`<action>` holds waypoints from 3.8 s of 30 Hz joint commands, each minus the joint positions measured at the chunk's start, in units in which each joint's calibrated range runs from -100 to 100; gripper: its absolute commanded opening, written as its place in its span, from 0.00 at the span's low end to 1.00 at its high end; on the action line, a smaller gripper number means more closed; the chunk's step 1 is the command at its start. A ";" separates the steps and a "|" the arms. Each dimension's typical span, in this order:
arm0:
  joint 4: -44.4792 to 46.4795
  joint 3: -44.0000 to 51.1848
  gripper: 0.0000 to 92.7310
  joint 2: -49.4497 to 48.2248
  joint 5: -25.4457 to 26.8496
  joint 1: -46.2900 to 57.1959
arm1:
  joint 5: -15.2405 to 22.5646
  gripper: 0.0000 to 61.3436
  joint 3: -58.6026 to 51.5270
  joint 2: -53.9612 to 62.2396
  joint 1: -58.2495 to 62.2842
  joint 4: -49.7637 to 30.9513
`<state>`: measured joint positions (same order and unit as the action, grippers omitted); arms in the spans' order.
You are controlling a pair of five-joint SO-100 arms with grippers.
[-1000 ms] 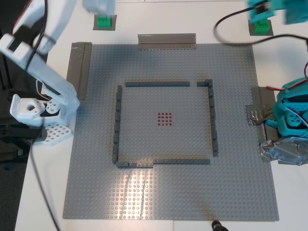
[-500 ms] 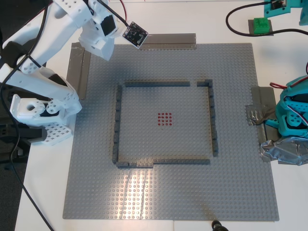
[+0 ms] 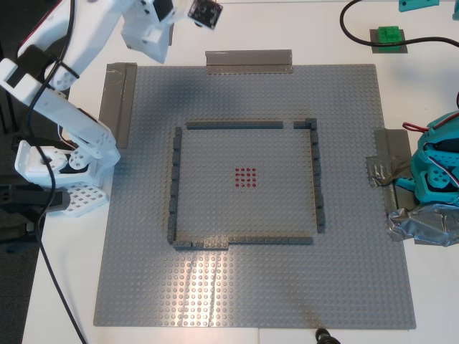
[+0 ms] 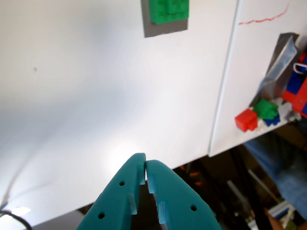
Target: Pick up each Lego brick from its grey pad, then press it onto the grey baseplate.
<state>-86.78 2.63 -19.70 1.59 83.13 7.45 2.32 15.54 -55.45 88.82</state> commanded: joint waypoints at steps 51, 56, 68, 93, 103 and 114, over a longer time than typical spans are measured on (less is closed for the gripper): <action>7.37 23.96 0.22 39.52 1.07 -8.66 | -0.54 0.37 63.91 -57.60 -22.64 -5.25; 7.37 26.76 0.22 42.87 1.07 -8.59 | -0.49 0.36 64.18 -58.46 -22.64 -5.90; 7.29 27.57 0.22 45.70 1.07 -8.59 | 0.00 0.14 65.35 -59.32 -23.15 -4.36; 7.45 28.29 0.20 48.02 1.07 -8.08 | -2.20 0.03 63.10 -38.63 -18.43 2.88; 7.29 30.28 0.10 48.02 0.73 -8.01 | -6.50 0.00 38.09 -16.32 -5.74 6.14; 7.29 30.46 0.05 48.71 1.02 -8.01 | -12.16 0.00 9.82 5.40 9.35 6.87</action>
<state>-79.65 30.54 29.42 2.38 74.40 -2.27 22.73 6.99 -53.09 96.30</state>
